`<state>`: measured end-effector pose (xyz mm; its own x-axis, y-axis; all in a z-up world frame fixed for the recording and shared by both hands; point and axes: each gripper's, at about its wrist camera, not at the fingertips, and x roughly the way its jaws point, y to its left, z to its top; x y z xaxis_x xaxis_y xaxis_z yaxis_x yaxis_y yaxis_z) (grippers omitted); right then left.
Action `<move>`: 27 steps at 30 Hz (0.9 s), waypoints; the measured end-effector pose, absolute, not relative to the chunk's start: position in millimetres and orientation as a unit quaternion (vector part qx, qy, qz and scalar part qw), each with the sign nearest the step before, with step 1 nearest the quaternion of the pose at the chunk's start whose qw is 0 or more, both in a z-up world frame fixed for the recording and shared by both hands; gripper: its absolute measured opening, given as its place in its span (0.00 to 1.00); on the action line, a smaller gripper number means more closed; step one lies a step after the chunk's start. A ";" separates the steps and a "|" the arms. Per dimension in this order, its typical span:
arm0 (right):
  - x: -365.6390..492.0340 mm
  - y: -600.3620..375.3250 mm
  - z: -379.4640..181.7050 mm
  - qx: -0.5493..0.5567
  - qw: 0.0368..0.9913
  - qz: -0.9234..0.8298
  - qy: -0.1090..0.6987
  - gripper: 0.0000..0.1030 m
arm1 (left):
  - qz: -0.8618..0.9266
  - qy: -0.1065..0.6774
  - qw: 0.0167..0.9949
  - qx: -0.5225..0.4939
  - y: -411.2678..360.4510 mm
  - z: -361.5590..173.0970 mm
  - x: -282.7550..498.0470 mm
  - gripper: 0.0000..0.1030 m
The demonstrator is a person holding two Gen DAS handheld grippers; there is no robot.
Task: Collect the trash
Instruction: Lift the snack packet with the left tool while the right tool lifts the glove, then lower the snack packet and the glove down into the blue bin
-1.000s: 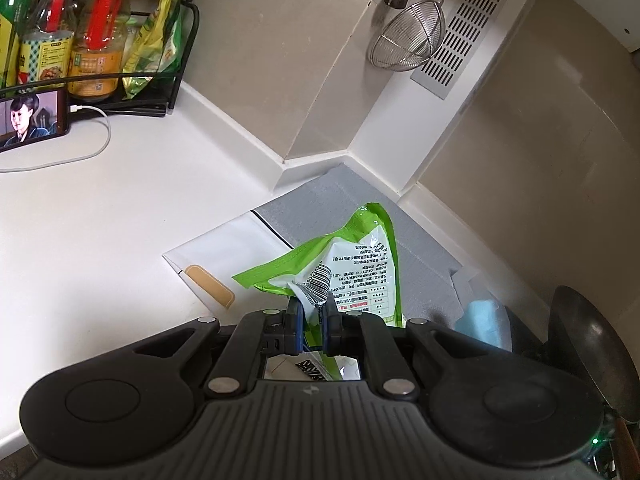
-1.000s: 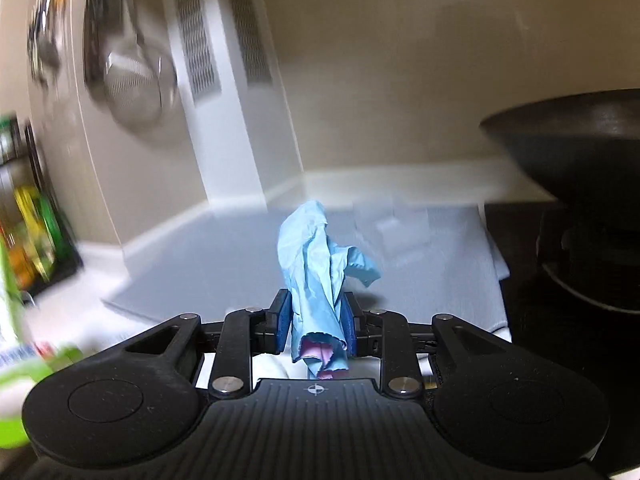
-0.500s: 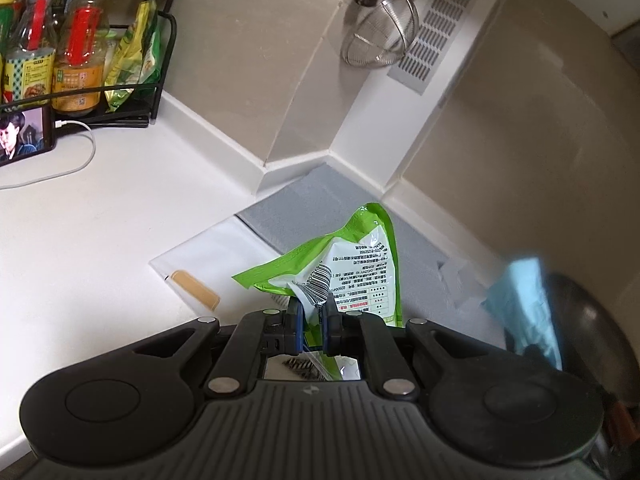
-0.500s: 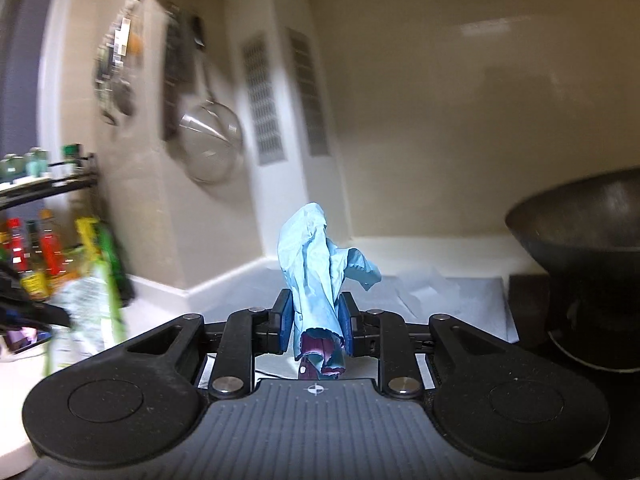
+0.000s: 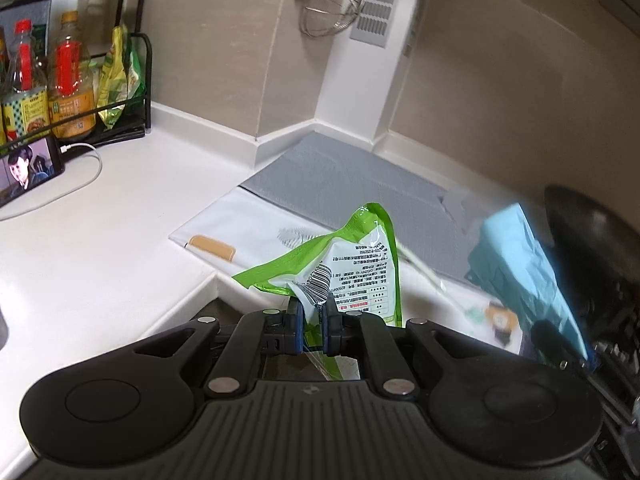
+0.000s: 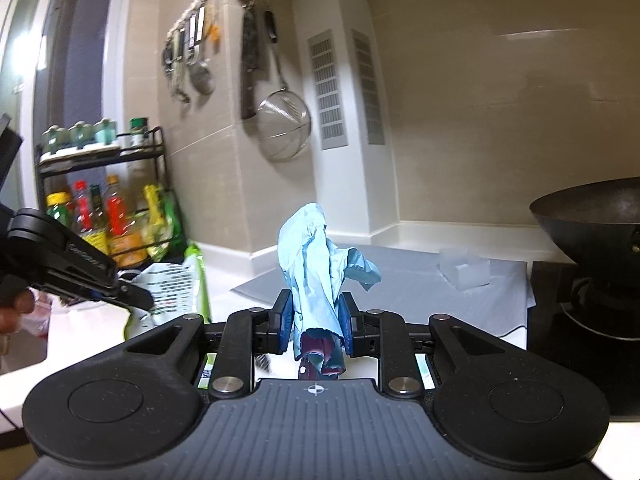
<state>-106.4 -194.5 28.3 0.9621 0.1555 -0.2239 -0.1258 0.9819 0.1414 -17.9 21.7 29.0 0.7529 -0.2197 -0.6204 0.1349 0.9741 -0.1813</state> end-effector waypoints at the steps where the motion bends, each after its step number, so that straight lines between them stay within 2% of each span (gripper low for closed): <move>1: -109.6 -191.9 28.8 0.062 0.988 0.075 0.119 0.26 | -0.095 0.339 0.934 -0.056 21.7 26.9 -23.2 0.08; 16: -141.3 -140.0 15.2 0.021 0.971 0.167 0.169 0.26 | -0.068 0.393 0.917 0.007 53.0 -19.7 -70.1 0.08; 27: -147.8 -109.0 -37.2 0.010 0.938 0.209 0.275 0.26 | -0.048 0.444 0.894 0.014 68.0 -71.7 -79.6 0.08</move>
